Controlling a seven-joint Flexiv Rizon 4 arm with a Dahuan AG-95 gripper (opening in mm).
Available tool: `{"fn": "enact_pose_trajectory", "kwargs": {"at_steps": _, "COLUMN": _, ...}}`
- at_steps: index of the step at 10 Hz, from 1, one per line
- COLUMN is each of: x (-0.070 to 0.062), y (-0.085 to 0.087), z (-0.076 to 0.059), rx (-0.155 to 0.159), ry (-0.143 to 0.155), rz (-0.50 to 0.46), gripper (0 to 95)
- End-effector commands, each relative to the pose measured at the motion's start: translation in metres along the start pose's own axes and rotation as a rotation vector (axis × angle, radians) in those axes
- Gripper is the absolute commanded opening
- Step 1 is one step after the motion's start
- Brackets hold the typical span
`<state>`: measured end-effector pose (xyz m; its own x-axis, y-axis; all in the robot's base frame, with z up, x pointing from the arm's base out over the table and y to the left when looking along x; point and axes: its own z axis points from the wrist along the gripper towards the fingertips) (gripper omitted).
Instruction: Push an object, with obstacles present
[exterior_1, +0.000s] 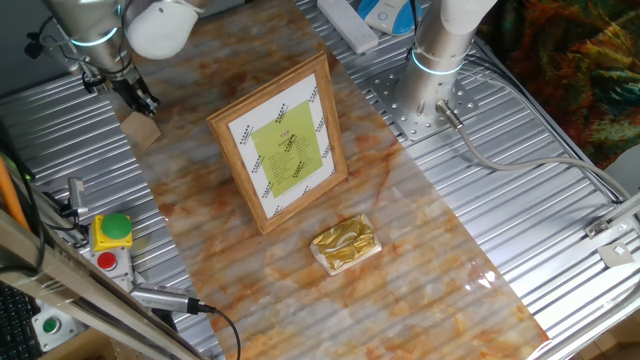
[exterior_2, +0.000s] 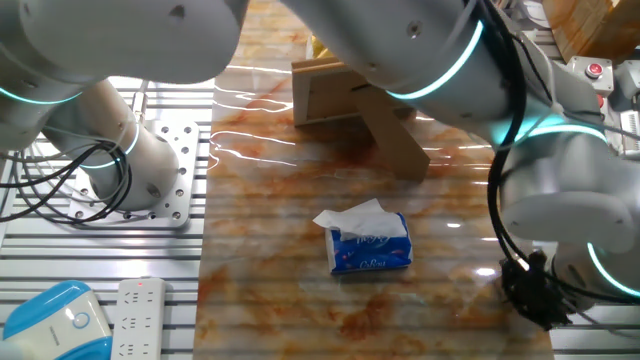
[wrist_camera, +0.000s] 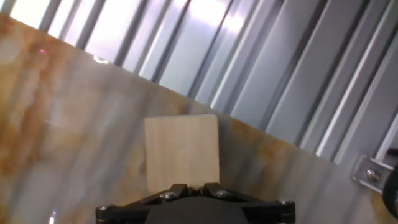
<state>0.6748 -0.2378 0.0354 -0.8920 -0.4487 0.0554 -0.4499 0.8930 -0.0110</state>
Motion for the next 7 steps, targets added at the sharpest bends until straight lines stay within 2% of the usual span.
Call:
{"fn": "enact_pose_trajectory", "kwargs": {"at_steps": 1, "x": -0.004, "y": 0.003, "z": -0.001, "rx": 0.003, "ry": -0.001, "rz": 0.006, "gripper": 0.0}}
{"fn": "enact_pose_trajectory", "kwargs": {"at_steps": 2, "x": -0.009, "y": 0.006, "z": -0.001, "rx": 0.006, "ry": 0.001, "rz": 0.012, "gripper": 0.0}}
{"fn": "enact_pose_trajectory", "kwargs": {"at_steps": 5, "x": -0.009, "y": 0.008, "z": -0.005, "rx": -0.002, "ry": 0.019, "rz": 0.028, "gripper": 0.0}}
{"fn": "enact_pose_trajectory", "kwargs": {"at_steps": 7, "x": -0.001, "y": 0.003, "z": -0.014, "rx": 0.001, "ry": 0.056, "rz": 0.032, "gripper": 0.0}}
